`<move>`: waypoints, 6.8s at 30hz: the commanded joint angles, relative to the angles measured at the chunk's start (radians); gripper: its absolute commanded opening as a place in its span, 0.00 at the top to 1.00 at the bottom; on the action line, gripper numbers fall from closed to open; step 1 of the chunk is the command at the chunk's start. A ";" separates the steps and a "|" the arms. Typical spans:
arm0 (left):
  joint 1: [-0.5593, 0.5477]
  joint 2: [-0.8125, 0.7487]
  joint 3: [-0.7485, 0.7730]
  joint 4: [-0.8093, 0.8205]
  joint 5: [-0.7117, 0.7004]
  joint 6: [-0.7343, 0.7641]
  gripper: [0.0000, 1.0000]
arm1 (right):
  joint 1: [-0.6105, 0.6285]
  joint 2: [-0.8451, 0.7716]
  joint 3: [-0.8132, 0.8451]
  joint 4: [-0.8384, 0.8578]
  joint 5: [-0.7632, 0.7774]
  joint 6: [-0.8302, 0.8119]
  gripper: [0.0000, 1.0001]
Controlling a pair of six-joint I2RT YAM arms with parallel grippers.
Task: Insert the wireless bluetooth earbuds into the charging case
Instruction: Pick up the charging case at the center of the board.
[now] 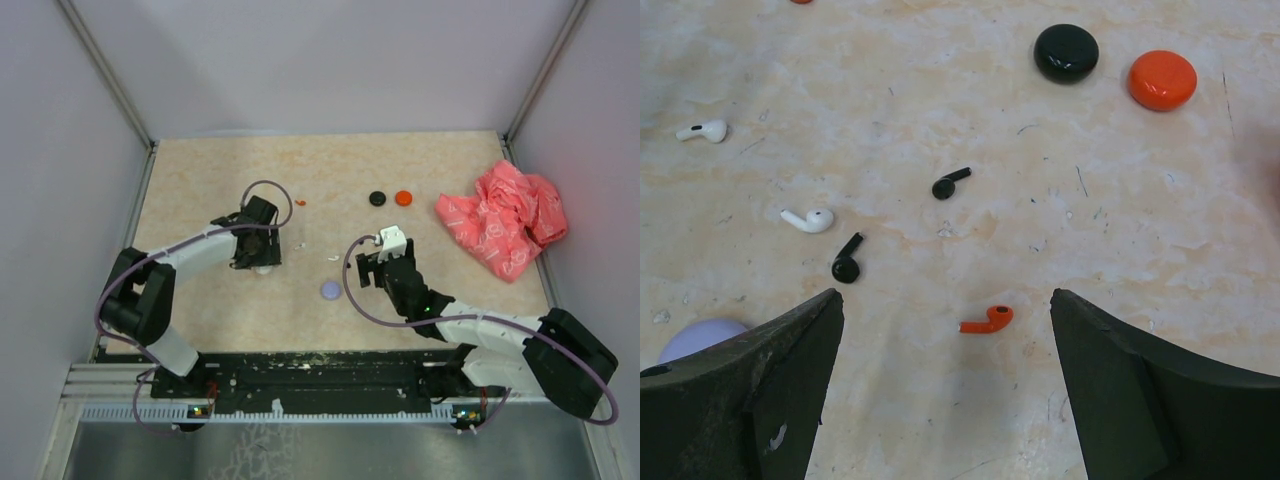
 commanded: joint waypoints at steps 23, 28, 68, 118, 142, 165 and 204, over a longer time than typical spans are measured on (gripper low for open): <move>-0.017 0.089 0.062 -0.020 0.008 0.109 0.35 | -0.010 0.014 0.052 0.023 0.000 0.004 0.16; -0.017 0.101 0.059 -0.009 0.039 0.120 0.38 | -0.010 0.012 0.053 0.020 0.000 0.003 0.16; -0.311 -0.497 -0.594 1.063 0.096 0.500 0.53 | -0.054 -0.008 0.470 -0.474 -0.515 0.229 0.20; -0.400 -0.681 -0.683 1.153 0.284 0.721 0.30 | -0.066 0.186 0.674 -0.570 -0.889 0.168 1.00; -0.155 -0.706 -0.671 1.232 0.941 0.476 0.27 | -0.113 0.087 0.641 -0.623 -1.272 -0.273 1.00; -0.139 -0.605 -0.556 1.141 1.094 0.402 0.50 | -0.045 0.201 0.883 -1.059 -1.253 -0.568 1.00; -0.139 -0.690 -0.672 1.355 1.025 0.303 0.99 | -0.032 0.108 0.819 -0.947 -1.209 -0.466 0.52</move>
